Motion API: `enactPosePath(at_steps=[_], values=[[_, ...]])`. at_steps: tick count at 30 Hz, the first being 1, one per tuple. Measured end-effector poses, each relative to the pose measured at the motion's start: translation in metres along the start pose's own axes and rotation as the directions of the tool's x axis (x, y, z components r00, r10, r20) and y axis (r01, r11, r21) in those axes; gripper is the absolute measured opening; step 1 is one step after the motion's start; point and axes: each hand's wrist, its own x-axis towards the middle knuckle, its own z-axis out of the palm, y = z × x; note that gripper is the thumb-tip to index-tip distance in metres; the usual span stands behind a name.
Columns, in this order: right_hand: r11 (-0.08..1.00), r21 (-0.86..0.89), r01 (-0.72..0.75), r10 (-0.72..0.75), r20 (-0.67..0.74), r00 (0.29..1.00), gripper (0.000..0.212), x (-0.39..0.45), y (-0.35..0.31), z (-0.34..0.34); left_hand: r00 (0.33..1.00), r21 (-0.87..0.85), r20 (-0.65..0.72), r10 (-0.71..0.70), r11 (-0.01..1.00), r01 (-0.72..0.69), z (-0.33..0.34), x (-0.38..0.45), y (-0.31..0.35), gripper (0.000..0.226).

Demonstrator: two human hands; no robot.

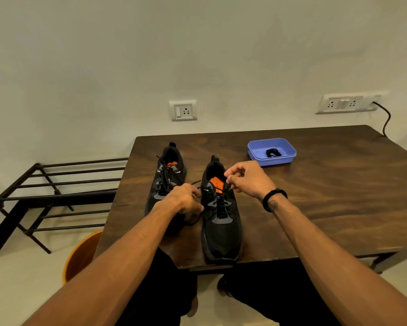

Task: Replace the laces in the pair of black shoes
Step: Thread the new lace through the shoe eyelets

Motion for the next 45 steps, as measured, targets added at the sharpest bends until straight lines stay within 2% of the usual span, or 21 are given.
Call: enactPosePath(at_steps=[3, 7, 10, 13, 16, 18, 20, 22, 25, 27, 28, 30, 32, 34, 36, 38, 41, 43, 45], values=[[1.0, -0.001, -0.005, 0.005, 0.034, 0.999, 0.014, -0.003, 0.0, 0.0, 0.998, -0.06, -0.06, 0.021, 0.998, -0.024, 0.003, 0.002, 0.006, 0.012], [1.0, 0.003, 0.001, -0.001, 0.033, 0.999, 0.013, -0.002, 0.0, 0.001, 0.98, -0.115, -0.178, 0.089, 0.987, -0.111, -0.003, -0.006, 0.007, 0.015], [1.0, 0.023, 0.009, -0.01, 0.045, 0.999, 0.011, -0.003, -0.001, -0.001, 0.974, -0.266, -0.196, 0.114, 0.95, -0.165, -0.011, -0.015, 0.009, 0.012], [0.989, 0.146, 0.013, -0.031, 0.123, 0.992, 0.015, -0.008, -0.008, 0.0, 0.966, -0.536, -0.185, 0.182, 0.805, -0.254, -0.019, -0.028, 0.018, 0.01], [0.871, 0.464, -0.16, 0.002, 0.323, 0.946, 0.045, -0.009, -0.016, 0.001, 0.947, -0.791, -0.204, 0.25, 0.528, -0.31, -0.025, -0.036, 0.028, 0.019], [0.786, 0.56, -0.263, -0.027, 0.455, 0.89, 0.052, -0.009, -0.019, 0.002, 0.943, -0.84, -0.212, 0.257, 0.445, -0.31, -0.026, -0.037, 0.031, 0.022], [0.757, 0.594, -0.274, -0.061, 0.481, 0.875, 0.044, -0.009, -0.018, 0.002, 0.942, -0.83, -0.228, 0.246, 0.457, -0.321, -0.026, -0.036, 0.031, 0.022], [0.747, 0.619, -0.242, -0.057, 0.422, 0.905, 0.037, -0.009, -0.017, 0.001, 0.932, -0.782, -0.277, 0.233, 0.509, -0.359, -0.025, -0.033, 0.029, 0.023], [0.657, 0.721, -0.22, -0.022, 0.31, 0.95, 0.015, -0.008, -0.017, -0.007, 0.863, -0.576, -0.488, 0.129, 0.695, -0.43, -0.021, -0.028, 0.022, 0.018], [0.56, 0.803, -0.201, 0.041, 0.216, 0.976, 0.004, -0.004, -0.015, -0.016, 0.813, -0.457, -0.581, 0.023, 0.818, -0.349, -0.021, -0.022, 0.016, 0.005], [0.524, 0.832, -0.181, 0.083, 0.161, 0.983, 0.002, -0.003, -0.013, -0.02, 0.809, -0.414, -0.588, -0.024, 0.868, -0.275, -0.021, -0.02, 0.013, 0.006], [0.481, 0.865, -0.142, 0.157, 0.074, 0.985, 0.002, 0.002, -0.006, -0.027, 0.826, -0.363, -0.555, -0.098, 0.922, -0.134, -0.022, -0.017, 0.009, 0.015], [0.472, 0.876, -0.102, 0.191, 0.012, 0.981, 0.008, 0.006, 0.0, -0.031, 0.853, -0.326, -0.508, -0.118, 0.943, -0.064, -0.023, -0.014, 0.006, 0.015], [0.515, 0.854, -0.069, 0.176, -0.027, 0.984, 0.018, 0.008, 0.001, -0.031, 0.893, -0.326, -0.443, -0.075, 0.942, -0.083, -0.023, -0.019, 0.008, 0.011], [0.626, 0.778, -0.05, 0.099, -0.015, 0.995, 0.022, 0.005, 0.0, -0.028, 0.9, -0.302, -0.432, 0.051, 0.933, -0.198, -0.023, -0.026, 0.015, 0.015], [0.745, 0.664, -0.056, -0.004, 0.089, 0.996, 0.023, 0.0, -0.005, -0.024, 0.86, -0.279, -0.473, 0.193, 0.893, -0.354, -0.022, -0.029, 0.021, 0.032], [0.863, 0.505, -0.027, -0.087, 0.202, 0.976, 0.022, -0.003, -0.009, -0.016, 0.858, -0.369, -0.379, 0.346, 0.794, -0.483, -0.019, -0.03, 0.027, 0.039], [0.899, 0.437, 0.003, -0.086, 0.171, 0.982, 0.022, -0.003, -0.009, -0.012, 0.849, -0.329, -0.373, 0.375, 0.802, -0.499, -0.016, -0.028, 0.028, 0.03], [0.927, 0.374, 0.027, -0.076, 0.117, 0.99, 0.02, -0.002, -0.006, -0.011, 0.822, -0.266, -0.453, 0.345, 0.828, -0.494, -0.015, -0.025, 0.027, 0.017]])
